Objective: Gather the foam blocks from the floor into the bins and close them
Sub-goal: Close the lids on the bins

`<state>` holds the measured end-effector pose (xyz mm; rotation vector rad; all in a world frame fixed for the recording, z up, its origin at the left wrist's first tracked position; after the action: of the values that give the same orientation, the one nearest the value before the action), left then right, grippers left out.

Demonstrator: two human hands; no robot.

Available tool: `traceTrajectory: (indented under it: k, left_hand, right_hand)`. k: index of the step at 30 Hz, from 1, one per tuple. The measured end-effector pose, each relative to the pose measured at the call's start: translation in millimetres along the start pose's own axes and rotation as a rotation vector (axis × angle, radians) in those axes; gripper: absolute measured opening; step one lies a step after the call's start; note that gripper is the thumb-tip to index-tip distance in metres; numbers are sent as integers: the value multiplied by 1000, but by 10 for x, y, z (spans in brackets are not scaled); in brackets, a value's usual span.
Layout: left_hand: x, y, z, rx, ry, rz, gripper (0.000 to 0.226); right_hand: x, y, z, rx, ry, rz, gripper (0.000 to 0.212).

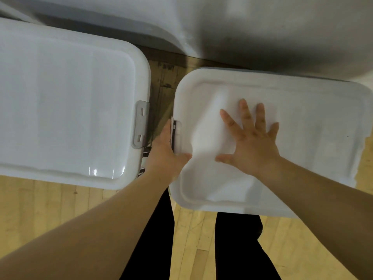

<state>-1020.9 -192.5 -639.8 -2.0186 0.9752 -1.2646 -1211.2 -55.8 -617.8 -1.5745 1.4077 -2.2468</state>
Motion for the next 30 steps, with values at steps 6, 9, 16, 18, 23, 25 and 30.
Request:
traceTrajectory:
  k: [6,9,16,18,23,25,30]
  left_hand:
    - [-105,-66,30,-47,71,45,112]
    - [-105,-100,-50,-108,177,65,109]
    - [-118,-135,-96,-149,305,128,107]
    - [-115,-111,-90,-110,282,147,110]
    - [-19,76,-268,-141,276,103,111]
    - [-33,83,-302,-115,314,121,113]
    - [-197,-220,-786,-415,732,-136,116]
  right_hand:
    - [31,147,-48,11,-17,0,126]
    - [-2,146,-80,15,-24,7,125]
    - [-14,159,-73,33,7,-8,124]
    - [-13,110,-114,42,8,-44,121]
    - [-197,-66,-349,-39,47,-54,114]
    - [-250,-78,-383,-11,45,-49,113]
    - [-207,-202,-679,-7,205,-179,107]
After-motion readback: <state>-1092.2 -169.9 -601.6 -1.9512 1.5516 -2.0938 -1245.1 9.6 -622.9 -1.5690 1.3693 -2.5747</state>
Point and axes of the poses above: each hand's wrist, its own y-axis towards the middle knuckle, its own x-axis out of the back of the hand, z = x × y, the point moved 6 cm from there along y, towards the middle knuckle, and after that the axes turned 6 degrees about -z, right-handed, at the moved point
